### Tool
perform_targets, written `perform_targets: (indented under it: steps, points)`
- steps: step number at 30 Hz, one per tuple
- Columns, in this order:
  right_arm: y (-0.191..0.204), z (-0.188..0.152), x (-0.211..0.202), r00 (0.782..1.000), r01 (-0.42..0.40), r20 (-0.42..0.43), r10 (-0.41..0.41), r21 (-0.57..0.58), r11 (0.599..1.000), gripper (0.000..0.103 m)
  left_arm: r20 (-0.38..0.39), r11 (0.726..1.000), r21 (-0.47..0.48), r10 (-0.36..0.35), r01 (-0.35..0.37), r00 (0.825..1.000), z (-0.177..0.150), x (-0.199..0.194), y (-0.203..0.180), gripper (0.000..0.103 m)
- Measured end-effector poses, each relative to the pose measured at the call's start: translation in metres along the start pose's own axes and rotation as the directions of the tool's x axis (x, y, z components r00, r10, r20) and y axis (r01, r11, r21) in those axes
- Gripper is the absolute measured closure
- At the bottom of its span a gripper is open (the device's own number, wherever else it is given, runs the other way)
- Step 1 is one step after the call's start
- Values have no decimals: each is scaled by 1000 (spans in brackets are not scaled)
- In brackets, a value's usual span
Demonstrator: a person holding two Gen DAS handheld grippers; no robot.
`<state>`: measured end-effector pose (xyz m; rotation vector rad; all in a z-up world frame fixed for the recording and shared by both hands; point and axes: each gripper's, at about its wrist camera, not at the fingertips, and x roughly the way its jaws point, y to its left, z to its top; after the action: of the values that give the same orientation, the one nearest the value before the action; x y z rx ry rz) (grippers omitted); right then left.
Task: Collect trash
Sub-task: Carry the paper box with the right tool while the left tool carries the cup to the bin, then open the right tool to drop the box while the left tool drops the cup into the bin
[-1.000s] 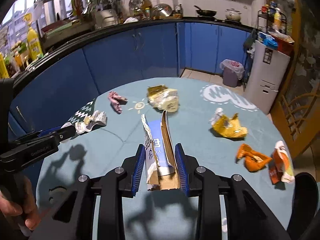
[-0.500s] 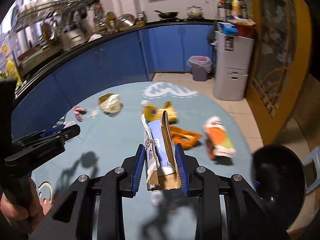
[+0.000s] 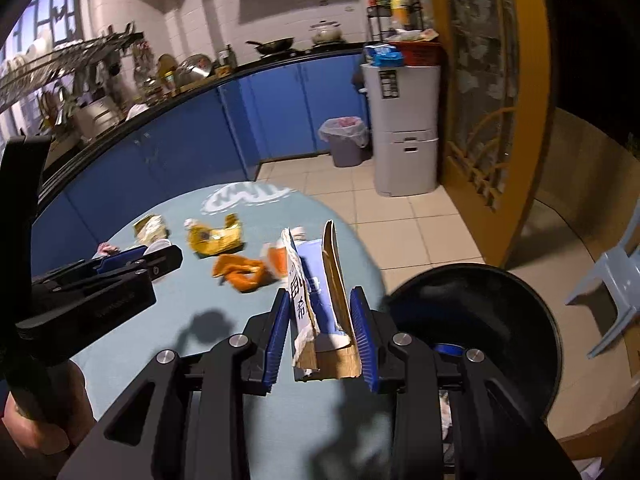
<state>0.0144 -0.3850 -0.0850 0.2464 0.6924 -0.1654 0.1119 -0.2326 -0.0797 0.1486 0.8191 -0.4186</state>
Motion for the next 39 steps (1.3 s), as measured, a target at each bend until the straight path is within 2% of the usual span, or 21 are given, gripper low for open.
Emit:
perform_targets:
  steps: [13,20,39]
  points:
    - [-70,-7,-11,996,87,19,-89,96,992,72,0,988,129,-89,88,996,19,17,-102,62]
    - [-96,-9,-11,991,129,15,-132,142,981,72,-20,976,175,-124,126,992,19,25,-141,62]
    - [-128,-12,4,987,161,-18,-161,209,965,72,-78,967,202,-141,154,987,13,49,-175,62]
